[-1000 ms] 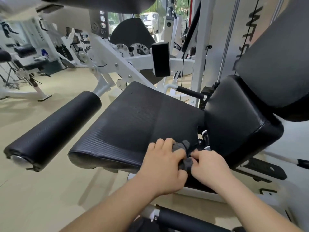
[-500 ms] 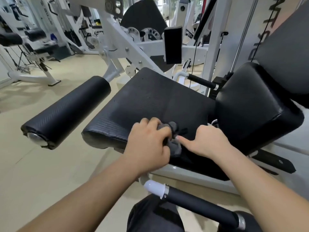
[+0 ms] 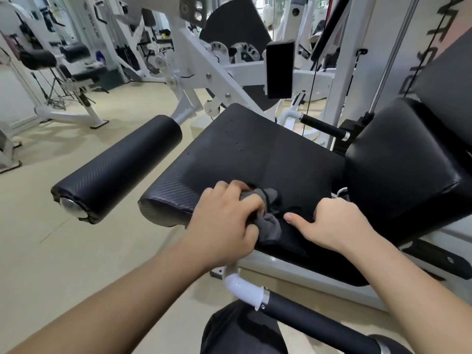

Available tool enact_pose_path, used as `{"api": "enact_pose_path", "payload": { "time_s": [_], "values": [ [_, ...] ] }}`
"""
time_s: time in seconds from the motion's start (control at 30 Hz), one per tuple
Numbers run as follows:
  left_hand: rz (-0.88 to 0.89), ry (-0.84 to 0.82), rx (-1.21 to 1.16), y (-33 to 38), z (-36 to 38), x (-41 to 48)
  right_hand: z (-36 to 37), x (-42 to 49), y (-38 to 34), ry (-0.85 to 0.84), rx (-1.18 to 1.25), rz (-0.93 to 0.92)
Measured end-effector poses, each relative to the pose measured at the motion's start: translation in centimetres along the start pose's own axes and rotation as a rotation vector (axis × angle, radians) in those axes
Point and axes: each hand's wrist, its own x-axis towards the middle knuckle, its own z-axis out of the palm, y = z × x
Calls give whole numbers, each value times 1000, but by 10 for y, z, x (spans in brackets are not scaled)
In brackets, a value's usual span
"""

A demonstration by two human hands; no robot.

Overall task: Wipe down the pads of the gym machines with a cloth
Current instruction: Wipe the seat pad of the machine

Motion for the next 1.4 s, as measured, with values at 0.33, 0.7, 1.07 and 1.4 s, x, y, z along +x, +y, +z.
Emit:
{"api": "enact_pose_path", "payload": {
  "time_s": [0.33,0.7,1.07,1.4],
  "values": [
    [-44,-239,7,63,36,90,-9,4,16,-146,85,22],
    [-408,-91,197,-77,18,156,-40,63,-12,-250,194,-21],
    [-320,-201,89,-68,37,213,-28,82,-7,-297,193,10],
    [24,-377,-116,-63,21,171,-17,66,0,-228,329,35]
  ]
}}
